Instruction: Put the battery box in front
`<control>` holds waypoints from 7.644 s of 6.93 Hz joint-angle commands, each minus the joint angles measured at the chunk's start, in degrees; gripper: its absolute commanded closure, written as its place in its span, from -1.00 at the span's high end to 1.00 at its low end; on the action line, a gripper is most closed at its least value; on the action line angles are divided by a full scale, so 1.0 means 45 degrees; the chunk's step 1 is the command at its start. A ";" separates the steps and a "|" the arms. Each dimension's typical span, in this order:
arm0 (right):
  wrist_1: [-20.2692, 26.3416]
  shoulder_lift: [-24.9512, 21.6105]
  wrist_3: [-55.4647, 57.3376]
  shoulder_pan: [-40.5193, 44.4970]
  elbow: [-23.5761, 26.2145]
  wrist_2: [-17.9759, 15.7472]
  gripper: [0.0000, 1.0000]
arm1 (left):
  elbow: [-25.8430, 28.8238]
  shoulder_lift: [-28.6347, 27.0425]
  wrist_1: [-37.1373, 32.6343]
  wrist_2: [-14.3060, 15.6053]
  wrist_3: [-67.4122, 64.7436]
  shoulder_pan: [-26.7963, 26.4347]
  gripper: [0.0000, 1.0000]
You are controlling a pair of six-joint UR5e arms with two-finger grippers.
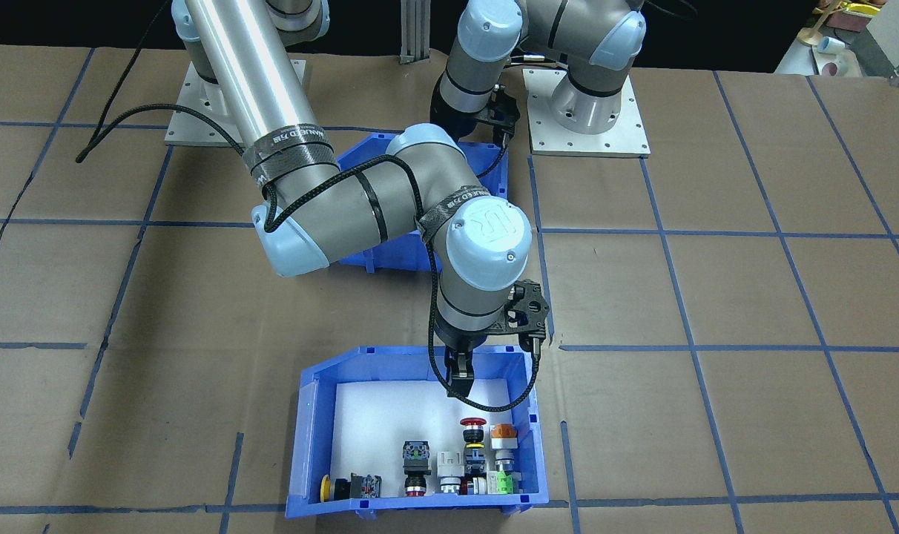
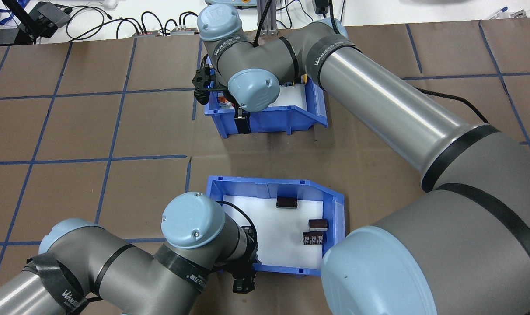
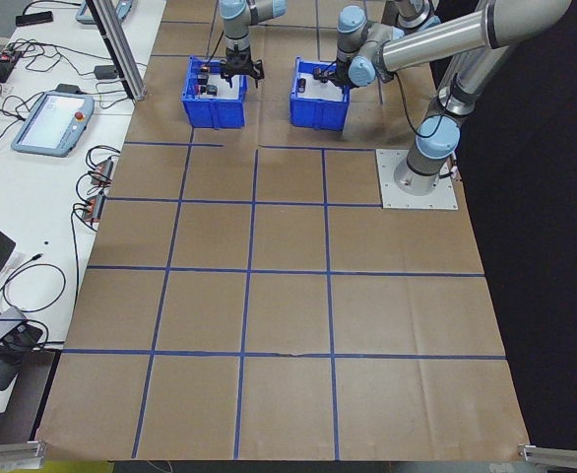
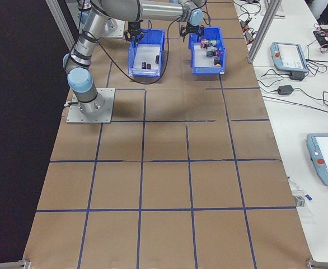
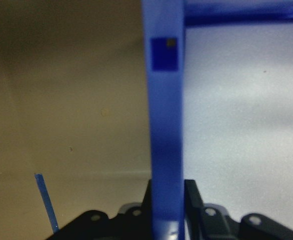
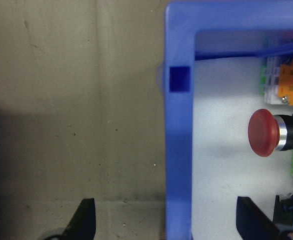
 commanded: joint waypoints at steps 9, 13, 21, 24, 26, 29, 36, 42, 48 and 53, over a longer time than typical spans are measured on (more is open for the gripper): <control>0.0037 -0.0476 -0.0104 -0.0468 -0.0887 -0.1238 -0.93 | 0.2090 0.1985 -0.4545 0.1682 0.4567 0.2827 -1.00; 0.1502 -0.2115 -0.3042 -0.3742 -0.0539 -0.1122 -0.93 | 0.2168 0.1948 -0.4547 0.1448 0.7141 0.5615 -1.00; 0.1505 -0.7052 -0.8264 -0.8280 0.5390 -0.0575 -0.93 | 0.7607 -0.4252 -0.3769 -0.1619 0.6556 0.5554 -1.00; 0.1387 -0.8891 -0.8659 -0.9198 0.7699 -0.0536 -0.93 | 0.9566 -0.7282 -0.0220 -0.1638 0.2355 0.3870 -1.00; 0.1387 -0.9402 -0.8542 -0.9162 0.8211 -0.0536 -0.92 | 0.9883 -0.7622 0.0061 -0.3190 0.1118 0.3711 -1.00; 0.1387 -0.9462 -0.8542 -0.9143 0.8389 -0.0555 -0.92 | 0.9573 -0.7838 0.0102 -0.3298 0.2200 0.3672 -0.99; 0.1135 -1.0477 -0.7996 -0.8968 0.9792 -0.0361 -0.91 | 0.9434 -0.7215 -0.0191 -0.3201 0.2286 0.3691 0.99; -0.1029 -1.1220 -0.2477 -0.3839 1.2233 -0.0477 -0.91 | 0.9395 -0.2609 -0.8116 0.0926 1.5555 0.4783 0.98; -0.2555 -1.0461 0.1276 0.0813 1.2374 -0.0419 -0.89 | 0.9083 -0.0163 -0.8961 0.3792 2.4845 0.5606 0.98; -0.4257 -0.8916 0.2357 0.1951 1.2392 -0.0342 0.62 | 0.7176 0.1668 -0.9042 0.2327 2.6220 0.5721 0.98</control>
